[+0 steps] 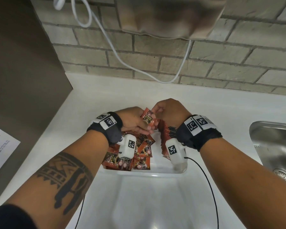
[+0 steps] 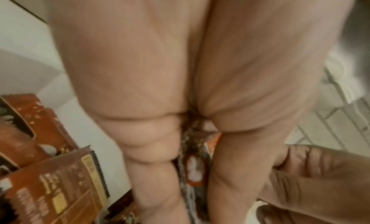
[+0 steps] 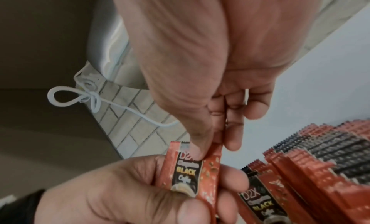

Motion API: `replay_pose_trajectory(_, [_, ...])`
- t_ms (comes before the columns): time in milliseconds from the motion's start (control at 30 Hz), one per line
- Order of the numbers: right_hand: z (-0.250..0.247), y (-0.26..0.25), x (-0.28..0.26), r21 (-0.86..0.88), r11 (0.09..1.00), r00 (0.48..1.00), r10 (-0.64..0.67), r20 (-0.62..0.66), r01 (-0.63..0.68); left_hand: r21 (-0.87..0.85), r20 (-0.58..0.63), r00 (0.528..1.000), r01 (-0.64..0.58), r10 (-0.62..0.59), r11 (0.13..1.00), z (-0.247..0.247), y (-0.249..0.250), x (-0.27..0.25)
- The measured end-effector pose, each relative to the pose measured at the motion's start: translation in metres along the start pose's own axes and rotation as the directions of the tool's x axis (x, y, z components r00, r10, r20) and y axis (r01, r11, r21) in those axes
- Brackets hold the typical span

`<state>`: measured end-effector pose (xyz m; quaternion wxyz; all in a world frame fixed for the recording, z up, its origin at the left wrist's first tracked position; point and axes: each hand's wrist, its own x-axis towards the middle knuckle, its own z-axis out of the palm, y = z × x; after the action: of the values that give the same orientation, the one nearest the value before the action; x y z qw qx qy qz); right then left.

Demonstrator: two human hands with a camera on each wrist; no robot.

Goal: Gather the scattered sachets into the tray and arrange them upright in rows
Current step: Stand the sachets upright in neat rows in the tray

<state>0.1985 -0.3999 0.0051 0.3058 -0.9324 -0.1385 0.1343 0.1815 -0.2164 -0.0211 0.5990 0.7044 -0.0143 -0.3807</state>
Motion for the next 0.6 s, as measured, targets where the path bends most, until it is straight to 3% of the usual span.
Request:
replay_pose_trajectory(167, [-0.005,-0.002,-0.002,0.191,0.981,0.991,0.018,-0.129,0.007,0.080,-0.170,0.977,-0.113,0.125,0.990,-0.002,0.000,-0.005])
replay_pose_trajectory(400, [-0.003,-0.009,0.000,0.171,0.985,0.993,0.007,-0.121,0.014,0.322,-0.340,0.917,-0.094,0.208,0.942,-0.003,-0.007,-0.003])
replay_pose_trajectory(467, [-0.003,-0.010,0.002,0.127,0.992,0.991,0.010,-0.131,0.006,0.529,-0.369,0.901,0.000,0.230,0.849,-0.003,-0.005,-0.002])
replay_pose_trajectory(533, [-0.005,-0.009,0.005,0.019,1.000,0.992,0.010,-0.129,-0.007,0.722,-0.404,0.895,0.187,0.187,0.666,-0.002,-0.002,-0.003])
replay_pose_trajectory(600, [-0.006,-0.008,0.007,-0.133,0.991,0.997,0.017,-0.074,-0.027,0.743,-0.453,0.888,0.326,0.082,0.585,0.000,-0.002,-0.004])
